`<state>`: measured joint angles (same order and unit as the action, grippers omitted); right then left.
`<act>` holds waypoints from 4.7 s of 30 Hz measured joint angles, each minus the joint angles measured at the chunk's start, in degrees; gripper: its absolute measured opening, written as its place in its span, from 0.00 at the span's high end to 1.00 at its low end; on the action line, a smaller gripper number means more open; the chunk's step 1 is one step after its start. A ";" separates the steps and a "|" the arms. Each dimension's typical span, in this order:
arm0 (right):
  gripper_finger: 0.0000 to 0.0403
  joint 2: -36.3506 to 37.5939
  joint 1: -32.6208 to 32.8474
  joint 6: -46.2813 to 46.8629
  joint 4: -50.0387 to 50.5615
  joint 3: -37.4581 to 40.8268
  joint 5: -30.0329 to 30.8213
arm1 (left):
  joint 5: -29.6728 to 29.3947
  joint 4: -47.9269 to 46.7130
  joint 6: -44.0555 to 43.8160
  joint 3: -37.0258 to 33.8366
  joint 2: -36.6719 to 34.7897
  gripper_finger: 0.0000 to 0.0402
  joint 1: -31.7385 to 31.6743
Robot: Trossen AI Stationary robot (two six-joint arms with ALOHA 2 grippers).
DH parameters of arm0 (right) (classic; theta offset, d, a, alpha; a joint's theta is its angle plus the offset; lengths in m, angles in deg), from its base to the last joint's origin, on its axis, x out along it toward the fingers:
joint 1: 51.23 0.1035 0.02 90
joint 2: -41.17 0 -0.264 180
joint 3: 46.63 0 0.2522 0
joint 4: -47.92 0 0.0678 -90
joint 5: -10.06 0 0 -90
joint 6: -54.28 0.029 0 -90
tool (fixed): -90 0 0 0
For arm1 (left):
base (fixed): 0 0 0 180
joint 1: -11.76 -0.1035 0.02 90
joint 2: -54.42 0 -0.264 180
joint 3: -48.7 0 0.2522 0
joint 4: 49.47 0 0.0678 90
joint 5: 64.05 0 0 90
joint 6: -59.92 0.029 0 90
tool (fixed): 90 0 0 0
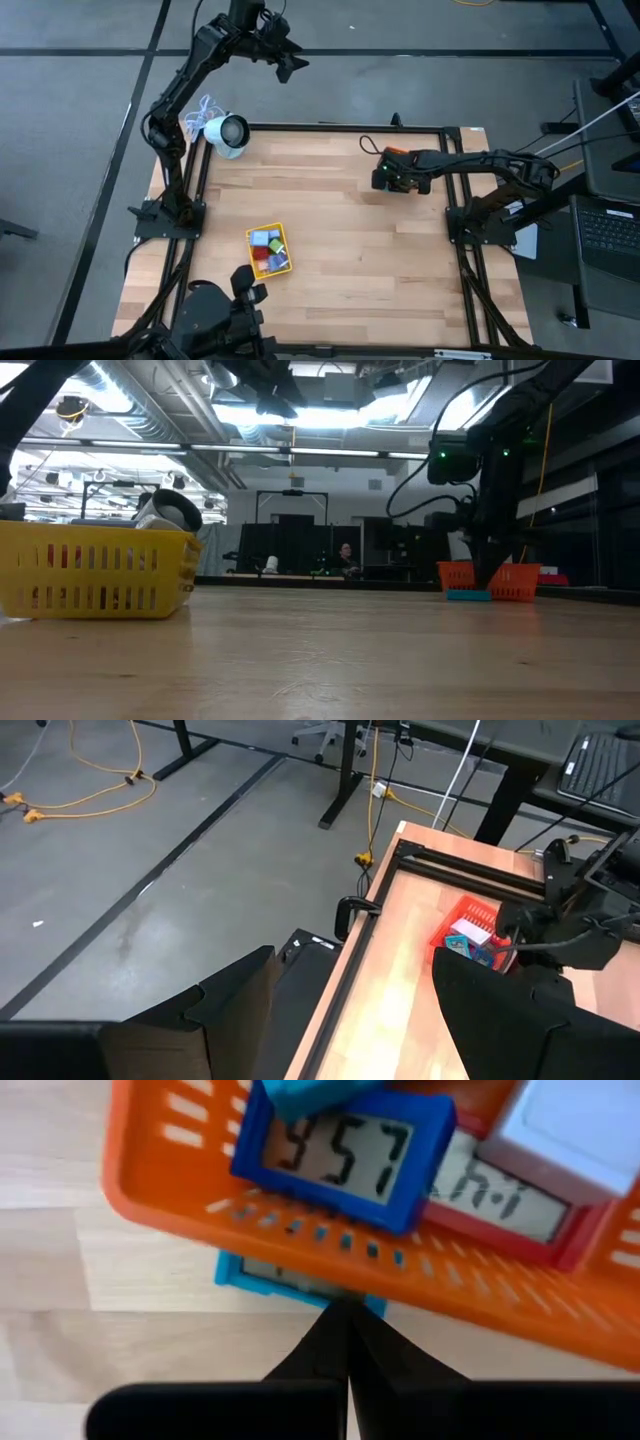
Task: Pick & Place Office items
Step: Put the light blue digital timer into the orange bin
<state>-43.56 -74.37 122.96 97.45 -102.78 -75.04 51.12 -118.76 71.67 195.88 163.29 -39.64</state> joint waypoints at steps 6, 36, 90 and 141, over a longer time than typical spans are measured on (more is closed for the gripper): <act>1.00 0.00 -2.37 -1.91 -1.97 0.00 -0.05 | 0.00 0.00 0.00 0.00 0.25 0.34 0.02; 1.00 -5.49 0.76 -2.92 -5.80 -0.17 -4.12 | -0.02 -0.07 -0.24 0.00 0.25 0.34 0.00; 1.00 -2.45 7.43 -0.86 -8.31 -0.11 -13.90 | 0.00 -3.19 1.49 0.00 0.43 0.34 -0.59; 0.35 -13.28 7.38 -43.49 5.36 -14.29 -8.56 | 0.00 -6.13 0.48 -0.01 0.43 0.34 -0.57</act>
<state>-56.84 -66.99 79.47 102.81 -117.08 -83.59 51.12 -124.89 72.15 195.87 163.72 -40.21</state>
